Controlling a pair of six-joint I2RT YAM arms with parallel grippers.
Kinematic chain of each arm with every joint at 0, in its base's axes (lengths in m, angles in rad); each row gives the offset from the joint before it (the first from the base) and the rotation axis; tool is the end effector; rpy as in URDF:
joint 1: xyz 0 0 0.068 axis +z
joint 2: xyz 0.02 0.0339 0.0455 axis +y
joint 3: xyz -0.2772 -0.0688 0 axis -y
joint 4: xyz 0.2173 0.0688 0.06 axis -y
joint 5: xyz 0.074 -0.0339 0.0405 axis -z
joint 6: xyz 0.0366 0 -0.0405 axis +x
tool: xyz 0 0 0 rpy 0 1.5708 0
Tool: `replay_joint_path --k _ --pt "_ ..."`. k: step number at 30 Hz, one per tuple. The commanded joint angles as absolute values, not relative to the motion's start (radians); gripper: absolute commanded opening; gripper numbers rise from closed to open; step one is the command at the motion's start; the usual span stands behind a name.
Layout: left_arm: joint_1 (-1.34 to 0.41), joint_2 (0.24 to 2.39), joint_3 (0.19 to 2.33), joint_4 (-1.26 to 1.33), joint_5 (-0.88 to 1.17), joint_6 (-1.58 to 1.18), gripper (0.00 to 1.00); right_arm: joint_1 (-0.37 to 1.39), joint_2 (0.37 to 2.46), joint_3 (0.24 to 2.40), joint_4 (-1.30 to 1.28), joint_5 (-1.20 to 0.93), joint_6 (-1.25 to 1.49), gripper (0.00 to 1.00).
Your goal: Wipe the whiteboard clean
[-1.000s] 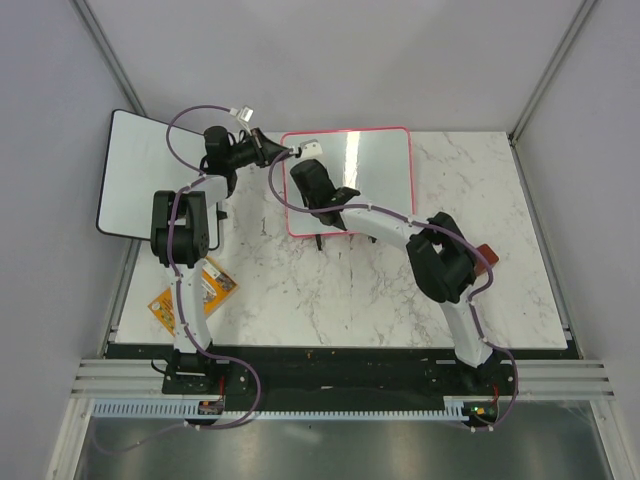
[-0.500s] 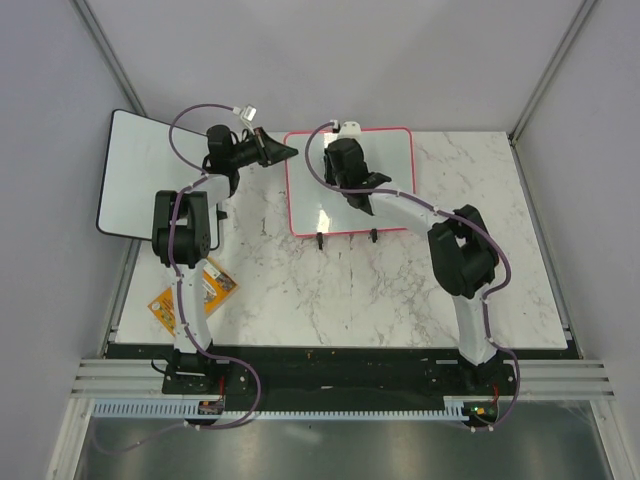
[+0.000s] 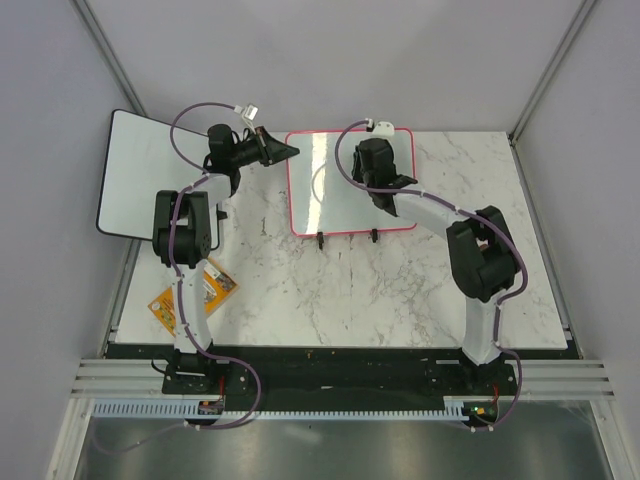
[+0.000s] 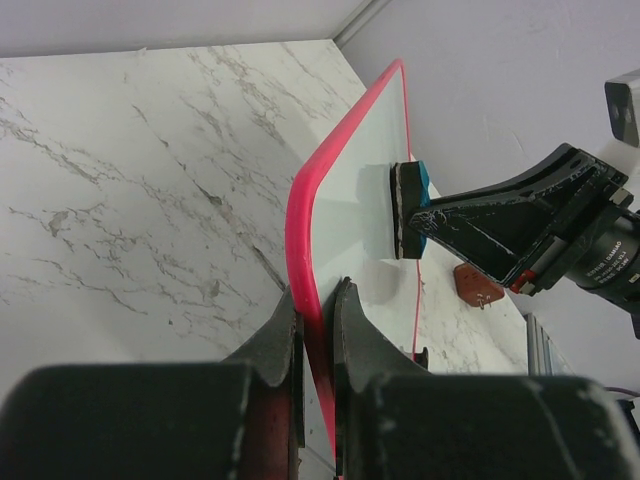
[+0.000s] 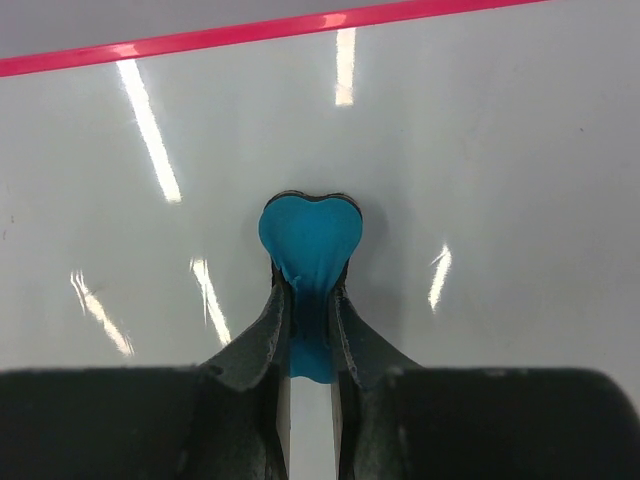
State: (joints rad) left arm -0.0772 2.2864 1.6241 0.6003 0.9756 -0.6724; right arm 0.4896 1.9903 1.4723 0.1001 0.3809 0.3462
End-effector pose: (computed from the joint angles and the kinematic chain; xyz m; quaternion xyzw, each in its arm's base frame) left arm 0.5006 -0.0691 0.2305 0.1181 0.7095 -0.5393 0.4379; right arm 0.4036 0.1997 0.2674 0.0439 0.8285 0.0722 0.5535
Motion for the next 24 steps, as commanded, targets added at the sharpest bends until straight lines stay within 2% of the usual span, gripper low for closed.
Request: replay_joint_path --k 1,10,24 --pt "-0.100 2.304 1.595 0.609 0.988 -0.411 0.02 0.466 1.988 1.384 -0.035 0.431 0.333 0.00" --pt "-0.094 2.264 1.528 0.669 0.951 -0.453 0.02 0.486 1.803 1.079 0.069 0.420 0.436 0.00" --pt "-0.071 2.233 1.468 0.706 0.925 -0.486 0.02 0.569 1.444 0.868 0.132 0.397 0.422 0.00"
